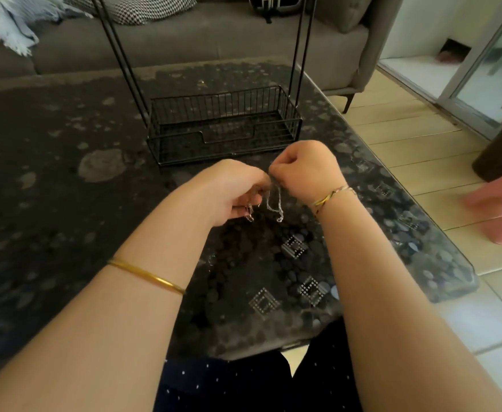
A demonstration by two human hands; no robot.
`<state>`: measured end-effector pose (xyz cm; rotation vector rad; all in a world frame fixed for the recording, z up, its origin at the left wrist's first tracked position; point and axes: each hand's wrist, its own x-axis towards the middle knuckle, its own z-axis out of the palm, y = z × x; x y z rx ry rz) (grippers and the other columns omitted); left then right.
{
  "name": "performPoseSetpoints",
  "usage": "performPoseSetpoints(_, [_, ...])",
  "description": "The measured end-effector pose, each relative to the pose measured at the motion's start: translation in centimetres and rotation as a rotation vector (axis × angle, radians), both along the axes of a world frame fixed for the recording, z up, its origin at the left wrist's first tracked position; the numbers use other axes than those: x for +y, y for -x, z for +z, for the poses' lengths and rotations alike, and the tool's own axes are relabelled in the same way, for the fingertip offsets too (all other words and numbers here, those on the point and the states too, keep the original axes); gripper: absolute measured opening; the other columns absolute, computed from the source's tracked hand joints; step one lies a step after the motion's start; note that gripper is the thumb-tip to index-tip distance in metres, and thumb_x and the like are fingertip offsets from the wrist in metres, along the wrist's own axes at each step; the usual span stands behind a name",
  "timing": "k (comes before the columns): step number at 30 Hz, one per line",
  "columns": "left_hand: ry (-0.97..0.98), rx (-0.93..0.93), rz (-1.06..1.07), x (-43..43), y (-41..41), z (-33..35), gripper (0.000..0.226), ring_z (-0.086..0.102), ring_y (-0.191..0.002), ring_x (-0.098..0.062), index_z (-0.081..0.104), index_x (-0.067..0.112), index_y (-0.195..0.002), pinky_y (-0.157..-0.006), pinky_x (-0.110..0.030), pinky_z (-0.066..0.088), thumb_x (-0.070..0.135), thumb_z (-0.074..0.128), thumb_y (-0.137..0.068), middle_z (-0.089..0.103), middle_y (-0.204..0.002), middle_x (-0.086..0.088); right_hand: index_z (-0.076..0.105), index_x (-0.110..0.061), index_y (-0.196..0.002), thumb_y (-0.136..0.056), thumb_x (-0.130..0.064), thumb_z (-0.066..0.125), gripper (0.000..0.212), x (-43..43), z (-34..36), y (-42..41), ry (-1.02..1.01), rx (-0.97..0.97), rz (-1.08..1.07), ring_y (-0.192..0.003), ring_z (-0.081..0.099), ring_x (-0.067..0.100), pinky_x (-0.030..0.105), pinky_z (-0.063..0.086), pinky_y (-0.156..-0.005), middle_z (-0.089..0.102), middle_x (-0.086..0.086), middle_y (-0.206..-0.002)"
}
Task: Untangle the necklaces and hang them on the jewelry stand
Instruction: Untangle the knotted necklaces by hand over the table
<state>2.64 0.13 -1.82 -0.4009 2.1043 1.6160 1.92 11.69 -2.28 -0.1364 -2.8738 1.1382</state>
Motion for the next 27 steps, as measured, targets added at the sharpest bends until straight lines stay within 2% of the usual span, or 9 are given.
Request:
performPoseSetpoints(4, [0.092, 0.04, -0.057, -0.4, -0.1, -0.7, 0.021, 0.05, -0.063, -0.009, 0.066, 0.018, -0.082, -0.081, -0.031, 0.048, 0.001, 0.056, -0.088, 0.059, -0.081, 0.0, 0.067, -0.011, -0.077, -0.087, -0.015, 0.056, 0.015, 0.6, 0.5, 0.1, 0.008, 0.028, -0.013, -0.074, 0.058, 0.02, 0.035, 0.052, -0.074, 0.065, 0.005, -0.08])
performPoseSetpoints(9, [0.167, 0.075, -0.109, -0.9, -0.6, -0.8, 0.017, 0.052, -0.064, -0.009, 0.067, 0.018, -0.09, -0.083, -0.033, 0.052, 0.003, 0.058, -0.088, 0.062, -0.087, -0.003, 0.07, -0.005, -0.085, -0.088, -0.015, 0.057, 0.017, 1.5, 0.6, -0.6, 0.06, -0.035, 0.001, -0.053, 0.046, 0.013, 0.033, 0.05, -0.071, 0.051, 0.0, -0.061])
performPoseSetpoints(13, [0.201, 0.133, -0.164, -1.4, -1.5, -0.4, 0.008, 0.047, -0.059, -0.01, 0.067, 0.019, -0.096, -0.061, -0.027, 0.047, 0.019, 0.065, -0.088, 0.06, -0.085, -0.002, 0.063, -0.022, -0.067, -0.086, -0.015, 0.059, 0.021, 1.7, 0.9, -0.9, 0.022, -0.033, 0.036, -0.051, 0.046, 0.008, 0.024, 0.047, -0.058, 0.053, -0.006, -0.06])
performPoseSetpoints(14, [0.214, 0.159, -0.169, -1.5, -1.6, -0.3, 0.012, 0.045, -0.059, -0.011, 0.067, 0.021, -0.097, -0.062, -0.028, 0.047, 0.026, 0.066, -0.087, 0.061, -0.087, -0.003, 0.062, -0.023, -0.067, -0.086, -0.016, 0.06, 0.021, 1.7, 1.0, -1.0, 0.027, -0.029, 0.055, -0.052, 0.045, 0.006, 0.02, 0.044, -0.056, 0.052, -0.008, -0.061])
performPoseSetpoints(16, [0.242, 0.199, -0.162, -1.6, -1.9, -0.3, 0.014, 0.044, -0.06, -0.012, 0.068, 0.026, -0.096, -0.078, -0.035, 0.054, 0.035, 0.066, -0.085, 0.064, -0.096, -0.001, 0.066, -0.02, -0.075, -0.086, -0.016, 0.062, 0.012, 1.8, 1.2, -1.6, 0.055, -0.04, 0.103, -0.054, 0.044, 0.003, 0.015, 0.041, -0.052, 0.053, -0.009, -0.065])
performPoseSetpoints(19, [0.265, 0.231, -0.162, -1.5, -2.4, 0.2, 0.004, 0.043, -0.061, -0.012, 0.07, 0.03, -0.085, -0.089, -0.041, 0.053, 0.027, 0.067, -0.084, 0.064, -0.095, 0.002, 0.069, -0.014, -0.085, -0.086, -0.013, 0.062, 0.007, 2.3, 1.2, -2.5, 0.146, -0.061, 0.14, -0.053, 0.045, 0.005, 0.01, 0.042, -0.048, 0.054, -0.005, -0.065])
performPoseSetpoints(22, [0.307, 0.275, -0.196, -1.3, -2.6, 0.9, 0.011, 0.044, -0.059, -0.012, 0.07, 0.028, -0.08, -0.083, -0.037, 0.053, 0.019, 0.065, -0.084, 0.058, -0.075, 0.003, 0.069, -0.017, -0.08, -0.085, -0.012, 0.063, 0.009, 2.6, 0.9, -2.8, 0.105, -0.035, 0.126, -0.056, 0.047, 0.003, 0.014, 0.043, -0.056, 0.058, -0.006, -0.067])
performPoseSetpoints(25, [0.347, 0.338, -0.2, -1.2, -2.5, 1.4, 0.018, 0.05, -0.072, -0.007, 0.07, 0.027, -0.083, -0.068, -0.025, 0.047, 0.012, 0.061, -0.086, 0.059, -0.086, 0.008, 0.062, -0.026, -0.069, -0.086, -0.014, 0.062, 0.021, 2.4, 0.6, -2.6, 0.053, -0.027, 0.114, -0.053, 0.045, 0.002, 0.015, 0.036, -0.052, 0.063, -0.004, -0.074])
performPoseSetpoints(27, [0.364, 0.353, -0.2, -1.3, -2.5, 1.5, 0.019, 0.052, -0.076, -0.005, 0.07, 0.028, -0.083, -0.069, -0.024, 0.047, 0.012, 0.06, -0.087, 0.06, -0.088, 0.011, 0.061, -0.027, -0.07, -0.086, -0.014, 0.061, 0.021, 2.2, 0.6, -2.6, 0.039, -0.009, 0.102, -0.054, 0.046, 0.004, 0.017, 0.038, -0.053, 0.062, -0.005, -0.073])
